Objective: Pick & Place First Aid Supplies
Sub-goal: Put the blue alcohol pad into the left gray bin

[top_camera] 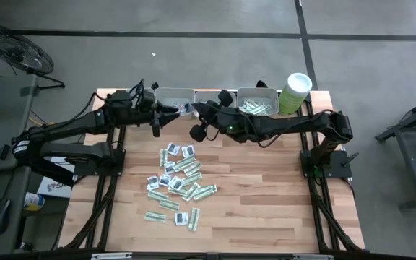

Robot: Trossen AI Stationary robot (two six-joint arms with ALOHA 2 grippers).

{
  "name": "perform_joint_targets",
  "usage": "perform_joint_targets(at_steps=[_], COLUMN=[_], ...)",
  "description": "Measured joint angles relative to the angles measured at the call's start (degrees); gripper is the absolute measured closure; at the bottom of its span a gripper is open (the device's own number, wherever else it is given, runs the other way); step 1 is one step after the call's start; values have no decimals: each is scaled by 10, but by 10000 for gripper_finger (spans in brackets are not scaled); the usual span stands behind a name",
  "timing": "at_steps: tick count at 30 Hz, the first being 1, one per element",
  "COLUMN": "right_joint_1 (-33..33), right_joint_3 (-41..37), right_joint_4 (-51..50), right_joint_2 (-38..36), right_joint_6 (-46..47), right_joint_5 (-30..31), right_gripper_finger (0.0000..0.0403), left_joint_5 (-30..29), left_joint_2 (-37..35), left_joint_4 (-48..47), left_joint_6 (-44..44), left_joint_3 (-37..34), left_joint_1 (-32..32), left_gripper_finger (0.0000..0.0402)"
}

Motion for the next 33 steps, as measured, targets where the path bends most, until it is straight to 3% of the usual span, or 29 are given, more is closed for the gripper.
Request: perform_joint_targets(at_steps=[14, 23, 33], right_joint_1=[0, -9, -8], right_joint_3=[0, 0, -1], right_joint_4=[59, 75, 75], right_joint_2=[0, 8, 14], right_joint_6=[-52, -40, -38], right_joint_5=[-33, -77, -84], right_gripper_finger=[403, 403, 403], left_joint_5=[7, 14, 15], left_joint_2=[0, 14, 13], left_joint_4=[47, 54, 59], left_joint_6=[24, 23, 22], left_joint_3=[0, 0, 0], left_joint_1=[0, 0, 0], left_gripper_finger=[271, 271, 287])
